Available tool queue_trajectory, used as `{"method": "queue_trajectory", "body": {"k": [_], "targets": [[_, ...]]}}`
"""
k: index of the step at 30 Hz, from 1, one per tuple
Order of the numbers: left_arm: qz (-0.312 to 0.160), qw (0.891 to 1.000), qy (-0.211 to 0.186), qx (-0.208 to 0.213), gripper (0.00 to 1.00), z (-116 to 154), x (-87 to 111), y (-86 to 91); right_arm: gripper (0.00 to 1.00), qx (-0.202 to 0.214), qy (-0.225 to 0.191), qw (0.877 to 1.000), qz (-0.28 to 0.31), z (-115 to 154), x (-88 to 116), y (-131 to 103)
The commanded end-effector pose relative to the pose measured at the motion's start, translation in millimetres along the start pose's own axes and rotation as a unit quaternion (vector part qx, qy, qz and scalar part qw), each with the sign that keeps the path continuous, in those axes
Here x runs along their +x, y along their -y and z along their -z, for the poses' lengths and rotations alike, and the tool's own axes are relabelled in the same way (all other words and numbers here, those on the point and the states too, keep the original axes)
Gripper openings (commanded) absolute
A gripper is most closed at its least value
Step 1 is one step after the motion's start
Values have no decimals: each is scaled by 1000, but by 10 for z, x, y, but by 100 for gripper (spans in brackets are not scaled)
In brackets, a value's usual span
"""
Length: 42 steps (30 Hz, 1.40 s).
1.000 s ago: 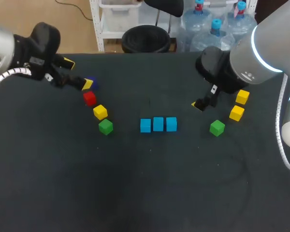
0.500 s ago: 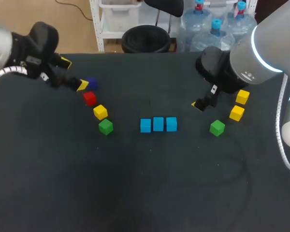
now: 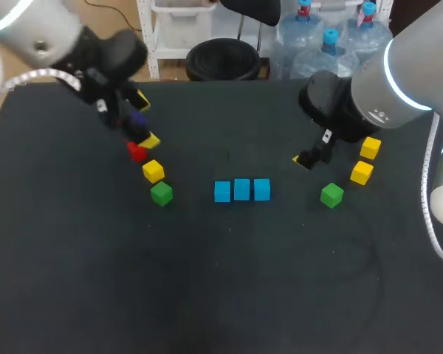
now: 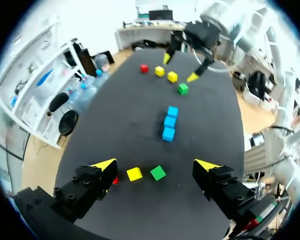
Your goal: Place the blue cubes, place green cubes on the blue cubes, place the yellow cubes on the green cubes, then place the red cubes on the yellow cubes, and place purple cube on the red cubes.
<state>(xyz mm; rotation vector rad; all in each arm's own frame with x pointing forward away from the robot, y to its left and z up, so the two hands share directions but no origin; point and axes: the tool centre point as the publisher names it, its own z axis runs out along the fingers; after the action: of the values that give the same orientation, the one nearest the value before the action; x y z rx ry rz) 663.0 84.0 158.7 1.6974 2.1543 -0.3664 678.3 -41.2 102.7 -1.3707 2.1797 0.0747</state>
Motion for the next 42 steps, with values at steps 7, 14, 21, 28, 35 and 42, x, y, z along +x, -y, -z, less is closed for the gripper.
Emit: {"method": "queue_trajectory", "body": {"k": [7, 14, 21, 28, 35, 42], "targets": [[28, 985, -163, 49, 100, -404, 4, -74, 100, 6, 1, 1000, -1, 8, 14, -25], [115, 972, -199, 55, 100, -618, 85, 62, 100, 6, 1, 1000, -1, 8, 14, -25], [170, 960, -217, 49, 100, -654, 134, 192, 100, 6, 1, 1000, -1, 8, 14, -25], [195, 956, -211, 56, 100, -711, 214, 374, 100, 6, 1, 1000, -1, 8, 14, -25], [175, 964, -187, 72, 100, -914, 334, 440, 100, 6, 1, 1000, -1, 8, 14, -25], [184, 963, -185, 70, 100, -993, 426, 421, 100, 6, 1, 1000, -1, 8, 14, -25]]}}
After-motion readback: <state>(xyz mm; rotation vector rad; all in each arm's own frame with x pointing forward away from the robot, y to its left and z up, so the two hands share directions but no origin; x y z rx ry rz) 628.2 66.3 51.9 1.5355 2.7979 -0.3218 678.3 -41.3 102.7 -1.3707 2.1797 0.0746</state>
